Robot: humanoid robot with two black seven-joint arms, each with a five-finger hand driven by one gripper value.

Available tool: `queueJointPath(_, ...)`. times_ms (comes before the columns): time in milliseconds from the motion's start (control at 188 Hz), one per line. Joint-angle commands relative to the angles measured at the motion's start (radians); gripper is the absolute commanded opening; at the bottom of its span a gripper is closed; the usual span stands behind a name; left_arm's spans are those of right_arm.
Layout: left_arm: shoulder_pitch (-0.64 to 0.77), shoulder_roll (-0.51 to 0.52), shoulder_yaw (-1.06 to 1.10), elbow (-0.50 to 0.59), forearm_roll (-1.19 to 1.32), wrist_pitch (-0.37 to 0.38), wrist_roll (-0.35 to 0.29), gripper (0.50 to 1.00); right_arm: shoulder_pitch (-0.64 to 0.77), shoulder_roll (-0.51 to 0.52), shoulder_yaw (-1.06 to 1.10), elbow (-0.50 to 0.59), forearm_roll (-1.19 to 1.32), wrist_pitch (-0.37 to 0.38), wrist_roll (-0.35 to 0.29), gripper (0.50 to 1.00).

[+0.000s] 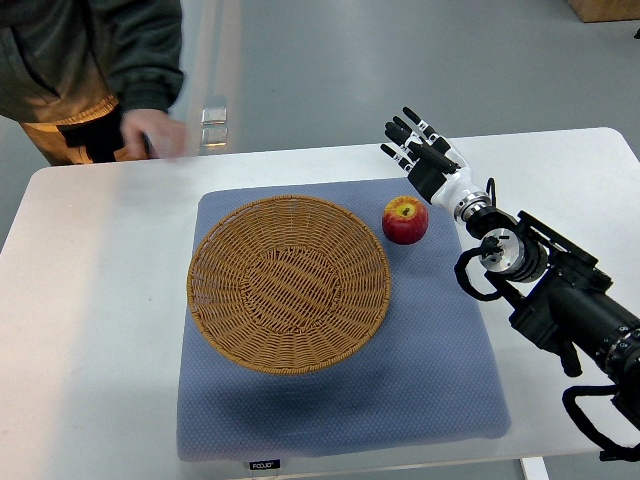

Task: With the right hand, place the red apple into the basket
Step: 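Move the right hand over the red apple beside the basket, then lower the right hand and close its fingers around the red apple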

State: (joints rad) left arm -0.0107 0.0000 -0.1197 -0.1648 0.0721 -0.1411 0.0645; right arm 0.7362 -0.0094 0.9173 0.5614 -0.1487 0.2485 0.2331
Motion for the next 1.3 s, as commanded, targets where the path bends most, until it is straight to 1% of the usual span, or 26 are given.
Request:
queueJointPath(0, 0.000, 0.000, 0.000, -0.001, 0.000, 0.000, 0.000, 1.000, 0.002, 0.000, 0.000, 0.000, 0.000, 0.000, 0.000, 0.924)
queueJointPath(329, 0.000, 0.000, -0.003, 0.001, 0.000, 0.000, 0.000, 1.000, 0.008, -0.014, -0.003, 0.002, -0.014, 0.000, -0.002, 0.924)
queueJointPath(398, 0.000, 0.000, -0.003, -0.001, 0.000, 0.000, 0.000, 1.000, 0.060, -0.041, -0.081, 0.008, -0.051, 0.063, -0.008, 0.924)
queueJointPath(446, 0.000, 0.000, -0.003, -0.001, 0.000, 0.000, 0.000, 1.000, 0.060, -0.041, -0.081, 0.008, -0.051, 0.063, -0.008, 0.924)
queueJointPath(451, 0.000, 0.000, -0.003, -0.001, 0.000, 0.000, 0.000, 1.000, 0.110, -0.090, -0.163, 0.008, -0.089, 0.101, -0.029, 0.924)
queueJointPath(504, -0.002, 0.000, -0.003, -0.001, 0.000, 0.000, 0.000, 1.000, 0.175, -0.159, -0.248, 0.008, -0.115, 0.129, -0.055, 0.924)
queueJointPath(558, -0.002, 0.000, -0.003, -0.001, 0.000, 0.000, 0.000, 1.000, 0.175, -0.159, -0.248, 0.008, -0.115, 0.129, -0.055, 0.924)
queueJointPath(563, -0.002, 0.000, -0.003, -0.001, 0.000, 0.000, -0.002, 1.000, 0.248, -0.217, -0.375, 0.011, -0.129, 0.143, -0.080, 0.924)
queueJointPath(579, -0.002, 0.000, -0.003, -0.001, 0.000, 0.000, 0.000, 1.000, 0.267, -0.228, -0.414, 0.011, -0.130, 0.149, -0.083, 0.924)
queueJointPath(589, -0.002, 0.000, -0.003, -0.001, 0.000, 0.000, 0.000, 1.000, 0.299, -0.247, -0.478, 0.014, -0.132, 0.159, -0.086, 0.924)
queueJointPath(611, -0.002, 0.000, -0.003, -0.001, 0.000, 0.000, 0.000, 1.000, 0.318, -0.256, -0.515, 0.015, -0.134, 0.166, -0.087, 0.924)
queueJointPath(669, -0.003, 0.000, -0.003, -0.002, 0.000, 0.000, 0.000, 1.000, 0.443, -0.306, -0.748, 0.037, -0.152, 0.210, -0.089, 0.924)
queueJointPath(733, -0.003, 0.000, -0.005, -0.002, 0.000, -0.002, 0.000, 1.000, 0.574, -0.339, -0.981, 0.084, -0.201, 0.239, -0.090, 0.924)
queueJointPath(786, -0.003, 0.000, -0.005, -0.002, 0.000, -0.002, 0.000, 1.000, 0.574, -0.339, -0.982, 0.084, -0.201, 0.239, -0.090, 0.924)
queueJointPath(791, -0.003, 0.000, -0.005, -0.004, 0.000, -0.002, 0.000, 1.000, 0.694, -0.345, -1.178, 0.144, -0.272, 0.253, -0.097, 0.924)
queueJointPath(887, -0.005, 0.000, -0.005, -0.004, 0.000, -0.002, 0.000, 1.000, 0.856, -0.323, -1.432, 0.233, -0.382, 0.261, -0.112, 0.924)
queueJointPath(972, -0.005, 0.000, -0.005, -0.004, 0.000, -0.002, 0.000, 1.000, 0.936, -0.287, -1.551, 0.288, -0.410, 0.272, -0.150, 0.924)
queueJointPath(1088, -0.005, 0.000, -0.006, -0.004, 0.000, -0.002, 0.000, 1.000, 0.968, -0.251, -1.591, 0.305, -0.410, 0.282, -0.204, 0.924)
queueJointPath(1205, -0.005, 0.000, -0.006, -0.004, 0.000, -0.002, -0.002, 1.000, 0.960, -0.225, -1.591, 0.304, -0.413, 0.262, -0.207, 0.924)
queueJointPath(1274, -0.005, 0.000, -0.006, -0.004, 0.000, -0.002, 0.000, 1.000, 0.948, -0.205, -1.592, 0.299, -0.414, 0.221, -0.207, 0.921)
queueJointPath(1296, -0.005, 0.000, -0.006, -0.004, 0.000, -0.002, 0.000, 1.000, 0.948, -0.205, -1.592, 0.299, -0.414, 0.221, -0.207, 0.921)
